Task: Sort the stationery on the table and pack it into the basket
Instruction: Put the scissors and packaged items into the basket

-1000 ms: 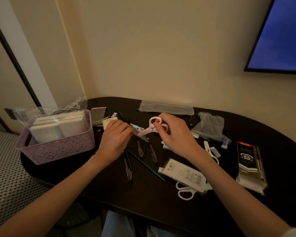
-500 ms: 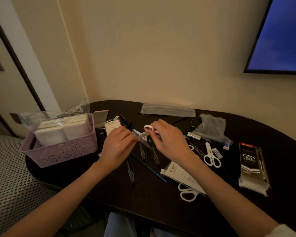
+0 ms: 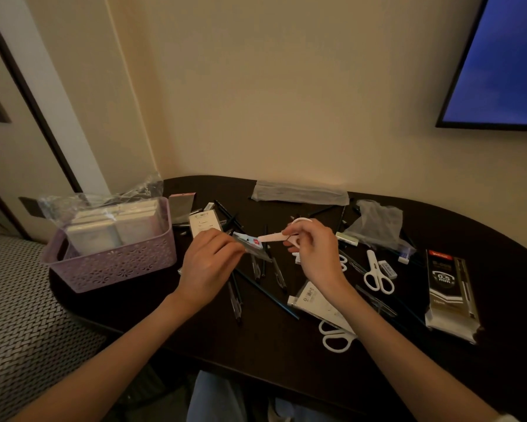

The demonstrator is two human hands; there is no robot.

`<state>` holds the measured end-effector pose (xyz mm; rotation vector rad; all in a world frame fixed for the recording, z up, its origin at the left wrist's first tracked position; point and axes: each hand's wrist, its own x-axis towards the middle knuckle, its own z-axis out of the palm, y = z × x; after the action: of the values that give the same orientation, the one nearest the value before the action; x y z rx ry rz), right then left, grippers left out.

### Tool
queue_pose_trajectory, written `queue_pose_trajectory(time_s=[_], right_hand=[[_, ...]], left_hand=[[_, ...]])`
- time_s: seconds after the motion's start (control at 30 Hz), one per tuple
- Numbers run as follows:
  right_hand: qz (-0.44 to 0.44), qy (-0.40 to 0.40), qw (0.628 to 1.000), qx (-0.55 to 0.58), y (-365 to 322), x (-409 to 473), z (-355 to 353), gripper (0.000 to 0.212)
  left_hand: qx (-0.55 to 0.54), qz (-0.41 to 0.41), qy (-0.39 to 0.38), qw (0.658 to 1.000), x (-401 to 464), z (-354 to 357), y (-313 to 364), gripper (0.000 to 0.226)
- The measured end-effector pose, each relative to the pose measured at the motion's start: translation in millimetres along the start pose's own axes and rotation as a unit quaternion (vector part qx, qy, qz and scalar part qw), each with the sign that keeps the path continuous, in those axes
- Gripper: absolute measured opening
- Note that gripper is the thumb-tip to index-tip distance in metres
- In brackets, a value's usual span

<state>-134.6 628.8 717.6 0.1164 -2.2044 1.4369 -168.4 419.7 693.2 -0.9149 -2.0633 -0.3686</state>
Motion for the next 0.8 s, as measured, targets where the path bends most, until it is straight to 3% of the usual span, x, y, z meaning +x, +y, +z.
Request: queue_pose_trajectory(time_s=[0.17, 0.37, 0.53, 0.6, 0.63, 0.67, 0.73, 0.8], right_hand=[[-0.030, -0.064, 0.996, -0.058, -3.1, -3.0, 9.4, 0.029], [-0.141, -0.186, 0.953, -0.194, -11.3, -13.4, 9.7, 0.033], [-0.197, -0.153, 0.929, -0.273, -10.3, -6.1, 13.0, 0.025], [-0.198, -0.123, 0.932, -0.277, -8.2, -2.1, 12.7, 0.021], [-0.194, -0.108, 0.937, -0.271, -6.3, -0.7, 12.1, 0.020], [-0.187, -0.093, 0.943, -0.259, -4.3, 0.2, 11.3, 0.019], [-0.178, -0.065, 0.954, -0.233, -1.2, 0.2, 10.0, 0.017], [-0.186, -0.042, 0.958, -0.214, -0.2, -1.7, 10.1, 0.015]], left_hand=[[-0.047, -0.077, 0.000, 0.996, 6.4, -1.2, 10.9, 0.009], [-0.095, -0.171, -0.013, 0.981, 15.2, 2.1, 20.2, 0.013], [-0.123, -0.173, -0.015, 0.977, 21.2, -1.8, 23.6, 0.014], [-0.180, -0.232, 0.001, 0.956, 21.8, -3.5, 24.8, 0.027], [-0.242, -0.320, 0.012, 0.916, 22.3, -4.9, 25.5, 0.036], [-0.328, -0.441, 0.019, 0.835, 24.0, -7.1, 27.4, 0.040], [-0.507, -0.638, 0.019, 0.579, 26.9, -5.5, 28.4, 0.037], [-0.590, -0.708, -0.004, 0.387, 29.2, -0.6, 25.7, 0.068]])
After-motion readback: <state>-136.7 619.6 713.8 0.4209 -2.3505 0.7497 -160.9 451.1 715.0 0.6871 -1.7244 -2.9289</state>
